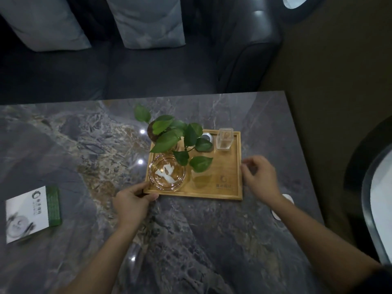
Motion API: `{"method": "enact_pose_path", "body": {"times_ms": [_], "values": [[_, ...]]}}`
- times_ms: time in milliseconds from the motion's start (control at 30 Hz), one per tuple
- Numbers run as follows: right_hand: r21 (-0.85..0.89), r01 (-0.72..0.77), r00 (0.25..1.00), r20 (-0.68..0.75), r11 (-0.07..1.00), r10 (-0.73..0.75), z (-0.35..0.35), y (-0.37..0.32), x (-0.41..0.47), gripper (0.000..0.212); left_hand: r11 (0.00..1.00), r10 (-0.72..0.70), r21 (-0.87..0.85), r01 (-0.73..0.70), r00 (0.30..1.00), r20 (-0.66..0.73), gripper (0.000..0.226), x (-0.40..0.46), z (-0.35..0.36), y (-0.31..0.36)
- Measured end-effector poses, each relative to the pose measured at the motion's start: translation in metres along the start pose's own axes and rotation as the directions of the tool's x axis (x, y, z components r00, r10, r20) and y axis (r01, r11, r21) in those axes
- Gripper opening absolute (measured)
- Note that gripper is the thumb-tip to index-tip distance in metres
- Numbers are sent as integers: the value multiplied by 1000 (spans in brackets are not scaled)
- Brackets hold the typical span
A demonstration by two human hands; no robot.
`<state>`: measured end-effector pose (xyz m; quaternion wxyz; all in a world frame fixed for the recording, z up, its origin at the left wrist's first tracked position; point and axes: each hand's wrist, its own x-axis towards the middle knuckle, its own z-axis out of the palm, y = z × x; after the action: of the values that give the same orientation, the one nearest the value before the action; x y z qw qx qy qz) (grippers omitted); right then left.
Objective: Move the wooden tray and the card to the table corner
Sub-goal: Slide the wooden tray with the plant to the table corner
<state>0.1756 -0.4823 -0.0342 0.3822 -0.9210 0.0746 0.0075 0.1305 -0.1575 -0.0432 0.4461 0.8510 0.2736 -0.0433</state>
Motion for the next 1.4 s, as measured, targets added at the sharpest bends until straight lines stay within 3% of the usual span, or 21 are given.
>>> {"method": "enact_pose_path", "body": {"times_ms": [200,367,434,501,601,734,1102,1402], "values": [[-53,-46,998,41,998,48,1,2,66,32,988,-92,-127,93,996,12,46,-6,0,0],[-97,-7,997,81,995,15,10,-1,97,25,929,-240,-313,200,966,-95,28,-14,7,-5],[-106,1,997,71,994,7,14,1,104,21,790,-429,-522,320,898,-100,22,-16,10,-4],[-107,0,997,72,994,8,17,2,110,21,586,-577,-685,433,816,22,13,-18,11,0],[-120,-13,997,80,993,23,21,4,116,19,422,-599,-744,518,775,200,11,-18,11,6],[-114,-37,997,58,993,43,24,4,117,17,325,-604,-766,554,745,283,31,-16,8,8],[-85,-45,999,18,995,47,14,20,106,15,320,-576,-759,567,752,319,38,-6,5,27],[-75,-83,996,-45,994,79,-7,39,83,15,450,-454,-707,545,821,345,33,18,18,59]]}}
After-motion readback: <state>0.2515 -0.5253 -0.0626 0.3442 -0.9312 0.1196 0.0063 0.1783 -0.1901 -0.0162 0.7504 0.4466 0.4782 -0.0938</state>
